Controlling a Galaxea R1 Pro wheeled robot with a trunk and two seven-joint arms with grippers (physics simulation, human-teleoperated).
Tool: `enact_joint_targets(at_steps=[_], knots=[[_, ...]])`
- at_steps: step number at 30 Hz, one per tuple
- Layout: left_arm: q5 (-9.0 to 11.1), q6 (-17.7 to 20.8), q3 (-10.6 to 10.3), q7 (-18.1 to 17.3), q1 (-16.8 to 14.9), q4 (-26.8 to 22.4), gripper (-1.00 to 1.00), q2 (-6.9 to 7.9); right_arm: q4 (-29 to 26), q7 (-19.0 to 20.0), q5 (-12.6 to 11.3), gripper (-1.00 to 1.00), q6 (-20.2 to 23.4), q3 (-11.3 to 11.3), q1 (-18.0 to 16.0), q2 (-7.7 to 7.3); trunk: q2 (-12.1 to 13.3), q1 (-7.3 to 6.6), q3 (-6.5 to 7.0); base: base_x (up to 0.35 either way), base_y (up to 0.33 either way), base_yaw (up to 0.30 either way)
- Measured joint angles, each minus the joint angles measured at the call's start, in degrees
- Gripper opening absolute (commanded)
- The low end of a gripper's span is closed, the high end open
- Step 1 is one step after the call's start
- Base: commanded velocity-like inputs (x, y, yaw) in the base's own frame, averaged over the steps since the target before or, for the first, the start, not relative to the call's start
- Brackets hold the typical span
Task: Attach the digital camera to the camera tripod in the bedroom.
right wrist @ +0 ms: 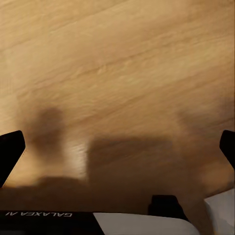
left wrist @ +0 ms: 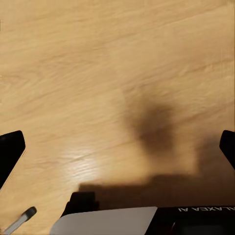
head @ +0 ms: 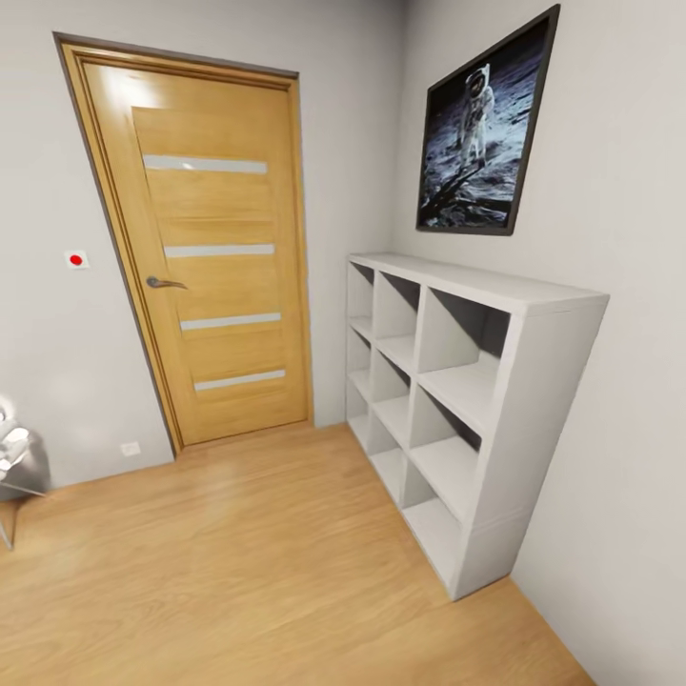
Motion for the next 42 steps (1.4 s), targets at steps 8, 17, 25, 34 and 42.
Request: enact_joint_targets(at_steps=[8, 17, 25, 34, 42], knots=[[-0.05, 0.00, -0.05, 0.00, 0.00, -0.01, 1.00, 0.00, -0.04, 0.00, 0.00, 1.00, 0.00, 0.00, 0.00, -0.05, 0.00, 0.02, 0.00, 0.213, 0.048, 0.072], [-0.15, 0.00, -0.10, 0.00, 0.00, 0.03, 1.00, -0.03, -0.07, 0.00, 0.00, 1.00, 0.00, 0.00, 0.00, -0.06, 0.00, 0.01, 0.00, 0.132, 0.002, 0.006], [-0.16, 0.00, -0.08, 0.00, 0.00, 0.02, 1.00, -0.05, -0.01, 0.00, 0.00, 1.00, 0.00, 0.00, 0.00, -0.05, 0.01, 0.02, 0.00, 0.162, 0.000, 0.077], [-0.16, 0.00, -0.13, 0.00, 0.00, 0.03, 1.00, -0.09, 0.00, 0.00, 0.00, 1.00, 0.00, 0.01, 0.00, -0.04, 0.00, 0.01, 0.00, 0.132, 0.000, 0.076], [-0.16, 0.00, -0.15, 0.00, 0.00, 0.00, 1.00, -0.08, -0.01, 0.00, 0.00, 1.00, 0.00, 0.00, 0.00, -0.03, 0.00, 0.03, 0.00, 0.097, 0.000, 0.004]])
